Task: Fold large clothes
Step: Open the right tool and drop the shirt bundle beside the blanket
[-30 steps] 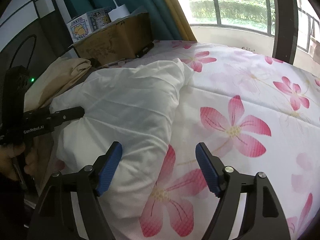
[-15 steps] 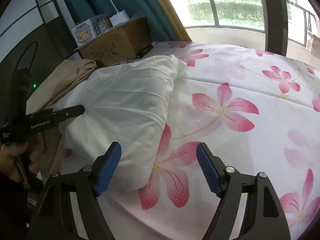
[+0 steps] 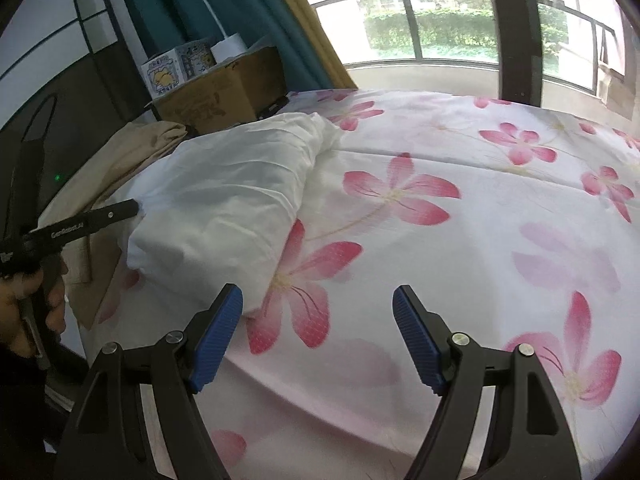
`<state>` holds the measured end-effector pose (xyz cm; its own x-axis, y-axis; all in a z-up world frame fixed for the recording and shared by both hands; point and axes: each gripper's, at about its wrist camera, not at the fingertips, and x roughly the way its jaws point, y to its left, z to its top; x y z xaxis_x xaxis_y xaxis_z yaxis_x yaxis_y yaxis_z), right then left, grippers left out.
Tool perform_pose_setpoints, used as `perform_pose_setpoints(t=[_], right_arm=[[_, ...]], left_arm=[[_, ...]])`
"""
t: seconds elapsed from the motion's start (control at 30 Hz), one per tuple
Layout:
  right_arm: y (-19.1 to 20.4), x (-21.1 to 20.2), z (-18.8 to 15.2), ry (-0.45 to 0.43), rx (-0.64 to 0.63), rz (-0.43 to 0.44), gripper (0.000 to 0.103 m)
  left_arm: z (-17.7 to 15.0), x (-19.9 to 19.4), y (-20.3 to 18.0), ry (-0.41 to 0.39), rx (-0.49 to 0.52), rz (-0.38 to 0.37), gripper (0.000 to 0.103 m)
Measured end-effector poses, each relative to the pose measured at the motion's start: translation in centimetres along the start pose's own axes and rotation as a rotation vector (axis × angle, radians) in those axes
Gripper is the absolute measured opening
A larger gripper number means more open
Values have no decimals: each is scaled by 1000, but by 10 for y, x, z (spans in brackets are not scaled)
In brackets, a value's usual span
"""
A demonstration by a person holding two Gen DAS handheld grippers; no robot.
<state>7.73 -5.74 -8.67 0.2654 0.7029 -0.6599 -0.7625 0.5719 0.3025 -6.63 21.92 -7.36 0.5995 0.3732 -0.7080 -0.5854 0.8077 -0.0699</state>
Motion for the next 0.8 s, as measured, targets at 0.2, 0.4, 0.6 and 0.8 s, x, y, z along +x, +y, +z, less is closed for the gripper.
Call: perform_pose_setpoints(t=[0.2, 0.4, 0.6, 0.8], right_arm=[[-10, -16, -12, -18, 18, -23, 77], [-21, -33, -24, -38, 36, -52, 77], [-35, -50, -38, -58, 71, -89, 77], [-50, -69, -51, -76, 99, -126, 77]], left_arm=[[-16, -19, 2, -38, -33, 29, 42], [-32, -38, -12, -64, -10, -25, 42], [-42, -55, -53, -100, 53, -125, 43], [-50, -55, -90, -95, 103, -198, 43]])
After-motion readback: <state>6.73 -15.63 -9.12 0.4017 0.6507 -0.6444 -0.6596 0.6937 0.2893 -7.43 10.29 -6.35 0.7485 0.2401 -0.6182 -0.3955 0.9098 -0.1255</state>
